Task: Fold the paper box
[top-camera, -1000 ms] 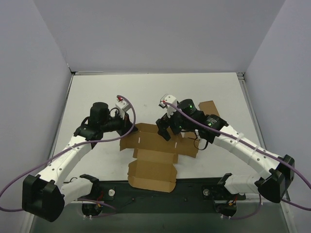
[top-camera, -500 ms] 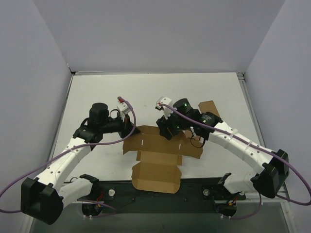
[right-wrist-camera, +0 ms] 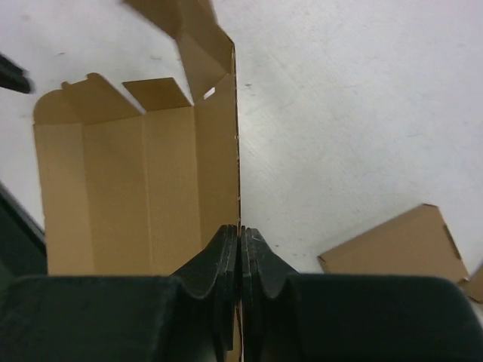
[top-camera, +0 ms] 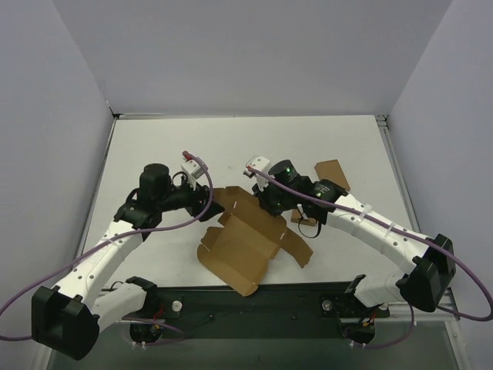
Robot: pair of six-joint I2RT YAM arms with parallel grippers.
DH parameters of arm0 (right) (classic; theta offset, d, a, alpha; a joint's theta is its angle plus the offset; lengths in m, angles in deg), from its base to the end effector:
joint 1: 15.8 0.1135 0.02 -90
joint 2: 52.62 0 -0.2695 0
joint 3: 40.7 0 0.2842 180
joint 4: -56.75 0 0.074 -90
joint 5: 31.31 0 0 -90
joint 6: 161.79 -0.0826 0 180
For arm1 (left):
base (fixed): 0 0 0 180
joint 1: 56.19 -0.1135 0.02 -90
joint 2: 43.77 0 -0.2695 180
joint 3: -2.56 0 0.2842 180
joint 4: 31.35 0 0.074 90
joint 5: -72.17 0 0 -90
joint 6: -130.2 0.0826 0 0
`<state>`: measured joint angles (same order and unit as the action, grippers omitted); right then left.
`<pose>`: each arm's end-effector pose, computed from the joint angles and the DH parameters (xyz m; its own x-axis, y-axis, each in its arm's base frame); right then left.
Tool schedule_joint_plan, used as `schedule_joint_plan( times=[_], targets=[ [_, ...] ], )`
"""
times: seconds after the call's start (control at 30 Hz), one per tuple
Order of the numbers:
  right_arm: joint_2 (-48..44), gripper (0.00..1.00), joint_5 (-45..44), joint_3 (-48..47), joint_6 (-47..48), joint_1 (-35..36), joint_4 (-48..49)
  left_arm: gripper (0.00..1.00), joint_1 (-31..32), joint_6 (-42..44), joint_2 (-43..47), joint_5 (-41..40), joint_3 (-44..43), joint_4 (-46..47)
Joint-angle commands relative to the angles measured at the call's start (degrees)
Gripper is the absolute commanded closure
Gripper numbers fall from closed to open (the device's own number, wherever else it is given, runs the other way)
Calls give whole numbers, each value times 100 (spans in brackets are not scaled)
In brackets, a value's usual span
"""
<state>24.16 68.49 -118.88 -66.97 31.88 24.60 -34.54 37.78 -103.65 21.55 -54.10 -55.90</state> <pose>0.2428 0.2875 0.3033 -0.2735 -0.4234 -0.8637 -0.8531 0.5216 0.0145 0.2507 -0.1559 0.2664 -0.4667 0.1502 -0.8716 0.7879 0.5181 -0.3327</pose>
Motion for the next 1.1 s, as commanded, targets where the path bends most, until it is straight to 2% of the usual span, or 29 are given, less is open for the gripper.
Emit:
schedule_joint_plan(
  times=[0.0,0.07,0.2,0.3,0.33,0.4,0.57,0.8,0.93,1.07],
  targets=[
    [101,100,-1741,192,-262,31,124,23,-73,-198,476,-1174,-10,348],
    [136,100,-2034,280,-341,118,212,21,-64,-216,801,-1589,131,444],
    [250,100,-2850,482,-447,312,441,20,93,-513,1101,-1871,360,603],
    [400,100,-3439,526,-447,539,546,21,523,-1224,1022,-2547,386,515],
    [443,100,-3833,553,-455,619,599,21,846,-1331,1022,-2723,438,541],
    [575,100,-4090,579,-482,803,652,21,1182,-1576,1022,-3399,710,813],
    [917,100,-4819,658,-684,1103,793,25,1780,-2140,689,-3613,1282,1849],
    [971,100,-4839,720,-1035,1164,801,33,2580,-2482,-287,-4094,1889,3080],
    [884,100,-4777,764,-1132,1173,801,41,2704,-2851,-893,-4228,2047,4211],
    [813,100,-4742,834,-1238,1164,819,44,2915,-3010,-1622,-4271,1916,4909]
  ],
)
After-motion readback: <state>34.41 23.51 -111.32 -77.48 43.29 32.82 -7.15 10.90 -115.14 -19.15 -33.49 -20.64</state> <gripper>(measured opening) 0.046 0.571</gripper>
